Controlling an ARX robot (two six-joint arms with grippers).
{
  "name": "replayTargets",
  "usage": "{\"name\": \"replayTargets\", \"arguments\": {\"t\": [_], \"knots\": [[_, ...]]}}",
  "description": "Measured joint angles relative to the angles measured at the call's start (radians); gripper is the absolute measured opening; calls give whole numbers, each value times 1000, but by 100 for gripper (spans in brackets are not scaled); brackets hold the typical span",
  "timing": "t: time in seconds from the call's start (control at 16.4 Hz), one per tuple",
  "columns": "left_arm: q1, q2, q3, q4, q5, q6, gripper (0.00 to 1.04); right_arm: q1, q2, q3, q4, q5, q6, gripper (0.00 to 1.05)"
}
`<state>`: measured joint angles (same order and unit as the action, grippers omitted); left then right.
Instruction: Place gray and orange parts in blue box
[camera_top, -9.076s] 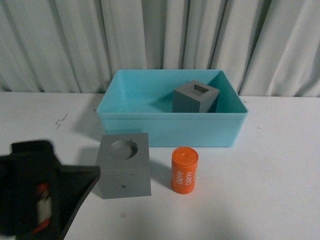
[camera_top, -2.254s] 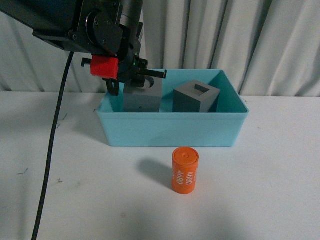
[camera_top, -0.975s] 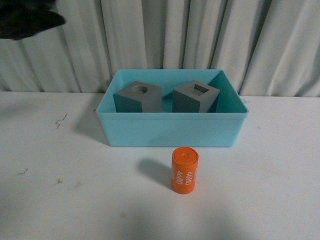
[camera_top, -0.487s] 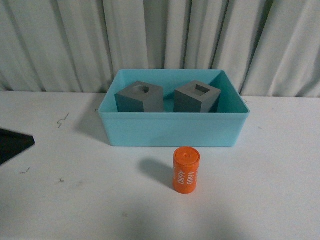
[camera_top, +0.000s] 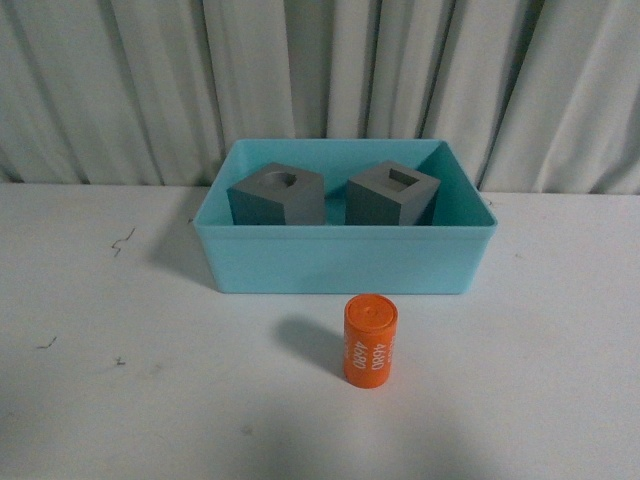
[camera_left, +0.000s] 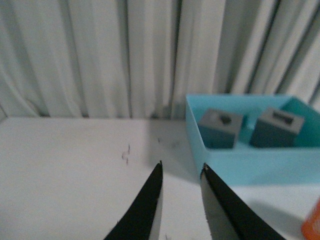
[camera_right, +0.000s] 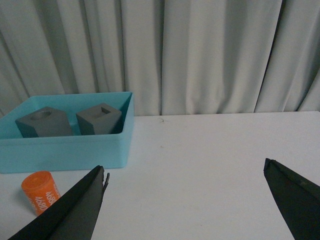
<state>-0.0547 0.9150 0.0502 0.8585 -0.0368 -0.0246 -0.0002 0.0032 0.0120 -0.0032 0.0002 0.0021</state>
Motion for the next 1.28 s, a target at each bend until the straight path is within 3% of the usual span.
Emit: {"name": "replayTargets", "arguments": {"t": [0.12,0.67,1.28], "knots": [[59,-93,-32,-89,27,5,1,0,0,0,-1,0,0,98],[55,-494,-40,-443,35,9,2,0,0,0,0,0,0,98],[55,-727,-40,-673,36,9,2,0,0,0,0,0,0,98]]}}
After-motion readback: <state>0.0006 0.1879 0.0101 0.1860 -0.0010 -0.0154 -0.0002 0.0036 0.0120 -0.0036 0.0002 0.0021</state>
